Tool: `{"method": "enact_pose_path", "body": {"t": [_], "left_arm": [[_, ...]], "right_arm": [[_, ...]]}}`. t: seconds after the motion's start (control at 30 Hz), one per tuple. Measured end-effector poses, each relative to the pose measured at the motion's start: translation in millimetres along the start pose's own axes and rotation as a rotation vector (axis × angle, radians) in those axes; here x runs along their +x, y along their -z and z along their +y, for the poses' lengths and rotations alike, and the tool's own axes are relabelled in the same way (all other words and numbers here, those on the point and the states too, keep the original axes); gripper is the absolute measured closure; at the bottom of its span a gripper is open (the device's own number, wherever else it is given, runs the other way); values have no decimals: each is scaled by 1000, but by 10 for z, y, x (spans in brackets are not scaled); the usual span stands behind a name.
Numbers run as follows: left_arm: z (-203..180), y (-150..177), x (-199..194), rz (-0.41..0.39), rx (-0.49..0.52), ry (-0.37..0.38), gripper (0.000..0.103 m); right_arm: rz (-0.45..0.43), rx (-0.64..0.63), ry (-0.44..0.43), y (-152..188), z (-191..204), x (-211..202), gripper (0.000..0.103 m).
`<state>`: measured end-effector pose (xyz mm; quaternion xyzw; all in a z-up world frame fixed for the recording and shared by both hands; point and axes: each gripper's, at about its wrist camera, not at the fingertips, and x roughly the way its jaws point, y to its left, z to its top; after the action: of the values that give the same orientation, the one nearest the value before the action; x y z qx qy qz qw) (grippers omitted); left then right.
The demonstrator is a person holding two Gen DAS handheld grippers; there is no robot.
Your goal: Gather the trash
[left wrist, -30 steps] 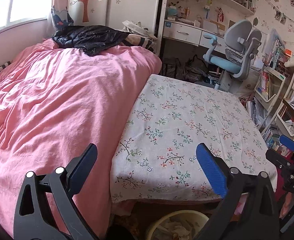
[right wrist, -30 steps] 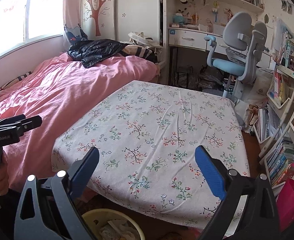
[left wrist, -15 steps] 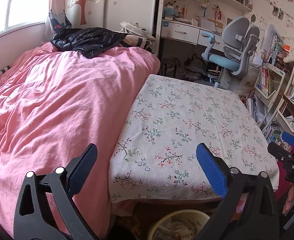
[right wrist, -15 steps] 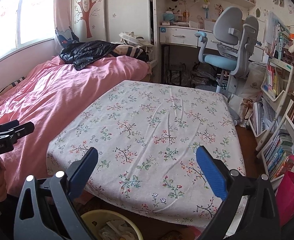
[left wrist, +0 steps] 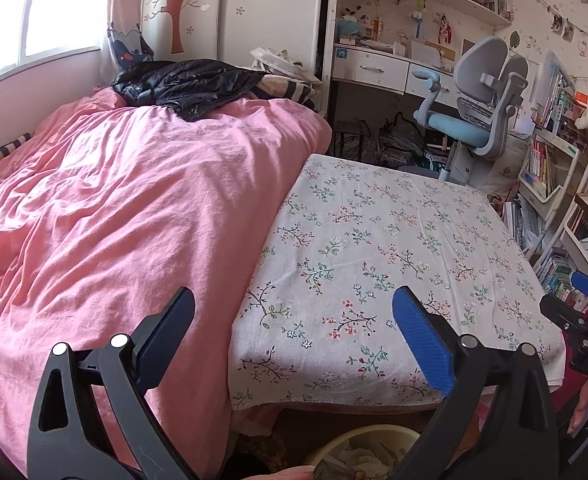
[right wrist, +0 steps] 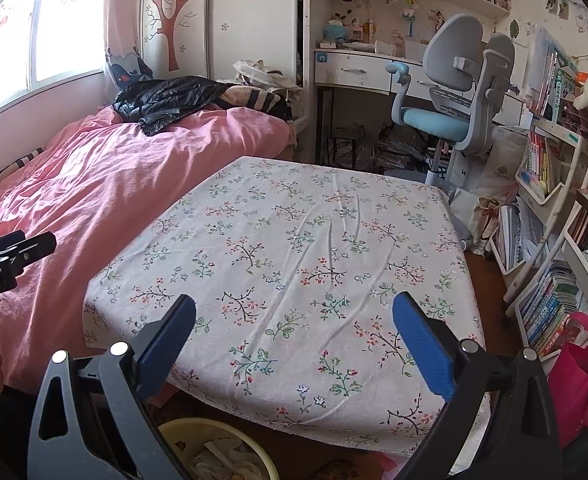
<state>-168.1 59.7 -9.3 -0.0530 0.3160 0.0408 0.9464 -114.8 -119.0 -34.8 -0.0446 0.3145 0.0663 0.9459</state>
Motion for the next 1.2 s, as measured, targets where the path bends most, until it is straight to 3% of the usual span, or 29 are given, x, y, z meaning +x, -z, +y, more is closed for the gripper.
{"method": "enact_pose_path", "body": {"t": [0.67,1.2], "left_arm": [[-37,-11,-85,-53,25,-32,7],[-7,-26,-80,-45,-2,-35,7]], "right_arm": [[-7,-18,20,-4,69,3,8],[-20,-18,27,-43,50,-20,8]]}}
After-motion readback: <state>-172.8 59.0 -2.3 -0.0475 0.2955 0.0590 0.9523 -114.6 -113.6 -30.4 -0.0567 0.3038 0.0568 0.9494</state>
